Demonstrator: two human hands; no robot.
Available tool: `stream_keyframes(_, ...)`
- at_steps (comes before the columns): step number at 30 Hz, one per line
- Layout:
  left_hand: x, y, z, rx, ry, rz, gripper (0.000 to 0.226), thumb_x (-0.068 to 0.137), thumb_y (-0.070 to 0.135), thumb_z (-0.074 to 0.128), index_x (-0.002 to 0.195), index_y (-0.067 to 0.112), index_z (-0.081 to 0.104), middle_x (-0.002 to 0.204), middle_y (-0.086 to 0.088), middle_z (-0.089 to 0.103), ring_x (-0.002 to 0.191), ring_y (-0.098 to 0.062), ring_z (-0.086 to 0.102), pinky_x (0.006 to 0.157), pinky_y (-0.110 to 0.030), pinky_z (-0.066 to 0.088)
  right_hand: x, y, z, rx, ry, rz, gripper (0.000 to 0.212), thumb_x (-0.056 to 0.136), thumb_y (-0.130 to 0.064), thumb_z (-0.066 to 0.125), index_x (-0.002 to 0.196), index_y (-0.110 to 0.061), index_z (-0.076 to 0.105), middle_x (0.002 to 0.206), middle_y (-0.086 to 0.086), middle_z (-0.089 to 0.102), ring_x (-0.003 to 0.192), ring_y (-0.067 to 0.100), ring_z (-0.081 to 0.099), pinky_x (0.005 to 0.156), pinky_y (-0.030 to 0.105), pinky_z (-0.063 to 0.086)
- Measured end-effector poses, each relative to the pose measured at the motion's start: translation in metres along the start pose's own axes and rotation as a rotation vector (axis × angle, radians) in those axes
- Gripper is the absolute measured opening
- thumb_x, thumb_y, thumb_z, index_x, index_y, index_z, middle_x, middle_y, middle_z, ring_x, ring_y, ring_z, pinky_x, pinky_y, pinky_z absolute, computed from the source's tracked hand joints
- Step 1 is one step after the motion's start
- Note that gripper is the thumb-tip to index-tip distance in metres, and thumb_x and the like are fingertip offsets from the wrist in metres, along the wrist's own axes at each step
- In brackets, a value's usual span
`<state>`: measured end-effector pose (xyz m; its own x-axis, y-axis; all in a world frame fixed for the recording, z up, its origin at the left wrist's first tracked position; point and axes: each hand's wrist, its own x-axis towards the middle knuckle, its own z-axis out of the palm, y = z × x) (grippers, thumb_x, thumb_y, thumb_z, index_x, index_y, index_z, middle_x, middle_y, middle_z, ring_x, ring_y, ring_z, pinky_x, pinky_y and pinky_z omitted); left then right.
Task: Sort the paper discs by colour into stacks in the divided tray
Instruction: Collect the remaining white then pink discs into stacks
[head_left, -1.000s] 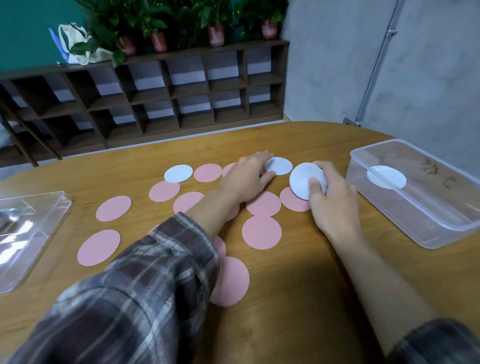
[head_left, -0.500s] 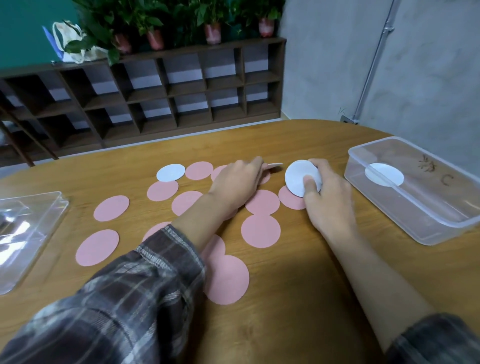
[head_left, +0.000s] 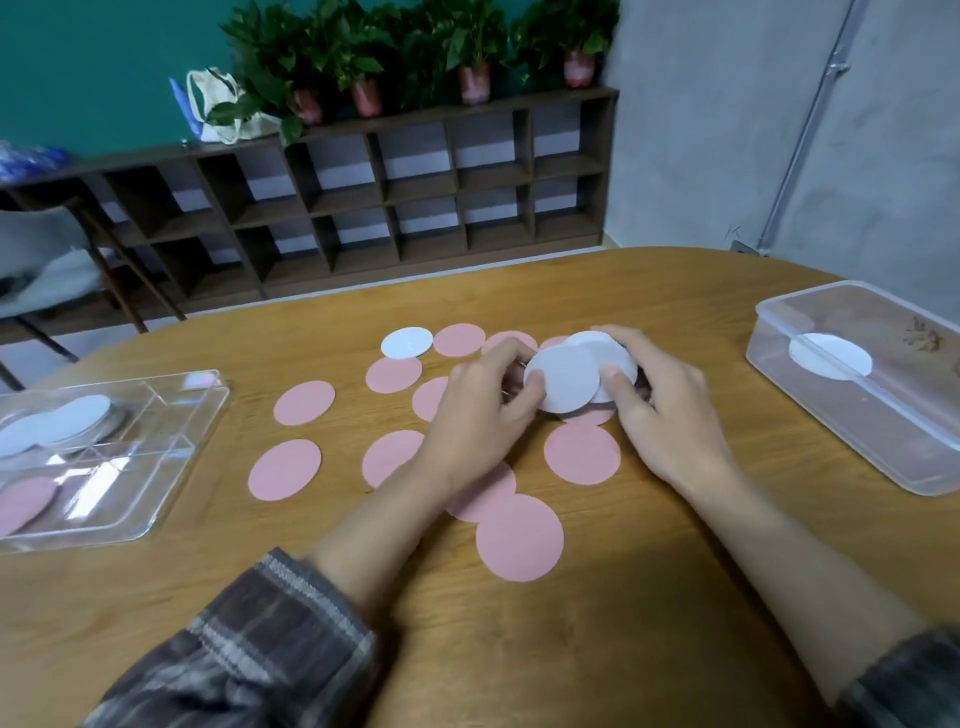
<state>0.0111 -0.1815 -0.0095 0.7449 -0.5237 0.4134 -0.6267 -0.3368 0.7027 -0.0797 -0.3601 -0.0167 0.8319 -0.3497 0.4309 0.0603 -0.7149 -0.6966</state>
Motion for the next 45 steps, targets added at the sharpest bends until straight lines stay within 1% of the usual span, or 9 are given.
stream_keyframes(7,-0.023,-0.002,-0.002,-0.3,0.224,-0.221,0.007,0.098,0.01,0.07,0.102,0.005,0.072,0.092,-0.004,0.079,0.068,-0.014,0.078,0.061,-0.019,0.059,-0.005,-0.005,0.009,0.108,-0.154,0.008,0.043,0.108,-0.018,0.042,0.145,-0.036,0.054,0.082,-0.015,0.061,0.083,0.004,0.059,0.078,0.021,0.046)
stream_keyframes(12,-0.023,-0.008,0.004,-0.212,0.209,-0.196,0.018,0.096,0.017,0.072,0.112,0.014,0.078,0.086,0.004,0.081,0.075,-0.004,0.077,0.077,-0.026,0.063,-0.005,-0.002,0.013,0.135,-0.185,0.035,0.046,0.11,-0.019,0.037,0.149,-0.04,0.049,0.08,0.001,0.062,0.082,0.016,0.06,0.087,0.038,0.051)
stream_keyframes(19,-0.024,-0.008,0.007,-0.119,0.214,-0.146,0.024,0.096,0.02,0.071,0.118,0.023,0.08,0.084,0.011,0.08,0.076,-0.001,0.074,0.08,-0.031,0.06,-0.006,-0.005,0.015,0.188,-0.243,0.032,0.047,0.11,-0.018,0.037,0.147,-0.047,0.039,0.084,-0.001,0.062,0.08,0.007,0.057,0.081,0.019,0.044)
stream_keyframes(24,-0.026,-0.006,0.006,-0.12,0.202,-0.134,0.021,0.097,0.018,0.07,0.115,0.024,0.08,0.086,0.011,0.08,0.078,-0.003,0.075,0.078,-0.035,0.06,-0.008,-0.009,0.017,0.021,-0.236,-0.065,0.049,0.108,-0.031,0.045,0.157,-0.03,0.036,0.13,-0.024,0.056,0.114,-0.008,0.051,0.093,0.003,0.034)
stream_keyframes(29,-0.028,-0.002,0.007,-0.084,0.219,-0.115,0.035,0.096,0.022,0.074,0.131,0.019,0.072,0.098,0.004,0.081,0.09,-0.001,0.074,0.085,-0.019,0.058,-0.007,-0.008,0.018,-0.032,-0.279,-0.07,0.055,0.11,-0.026,0.04,0.162,-0.03,0.022,0.144,-0.025,0.035,0.132,-0.013,0.032,0.099,-0.005,0.019)
stream_keyframes(34,-0.029,-0.012,0.013,0.049,0.19,-0.042,0.02,0.102,0.027,0.064,0.104,0.011,0.077,0.073,0.001,0.073,0.067,-0.017,0.064,0.066,-0.043,0.052,-0.009,-0.007,0.02,-0.152,-0.403,-0.05,0.063,0.11,-0.038,0.032,0.163,-0.035,-0.003,0.163,-0.013,0.024,0.142,0.003,0.025,0.103,0.016,0.022)
stream_keyframes(38,-0.03,-0.011,0.011,0.164,0.197,0.027,0.023,0.104,0.025,0.063,0.088,0.009,0.071,0.059,0.006,0.052,0.056,-0.014,0.04,0.056,-0.034,0.038,-0.007,-0.006,0.018,-0.153,-0.34,-0.08,0.051,0.11,-0.034,0.036,0.159,-0.033,0.022,0.151,-0.011,0.043,0.131,0.005,0.041,0.098,0.024,0.033)
stream_keyframes(41,-0.029,-0.012,0.003,0.161,0.165,0.038,0.024,0.102,0.031,0.063,0.093,0.013,0.076,0.068,0.006,0.067,0.062,-0.014,0.056,0.062,-0.04,0.049,-0.006,-0.002,0.016,-0.129,-0.264,-0.137,0.034,0.108,-0.03,0.044,0.142,-0.028,0.046,0.124,-0.012,0.06,0.107,0.01,0.055,0.085,0.032,0.044)
stream_keyframes(45,-0.018,-0.02,-0.022,0.202,0.194,-0.004,0.024,0.1,0.037,0.06,0.099,0.022,0.079,0.088,0.008,0.078,0.083,-0.015,0.071,0.072,-0.038,0.057,-0.005,0.003,0.014,-0.061,-0.254,-0.162,0.026,0.105,-0.029,0.05,0.131,-0.03,0.053,0.091,-0.018,0.059,0.082,0.01,0.055,0.066,0.029,0.039)
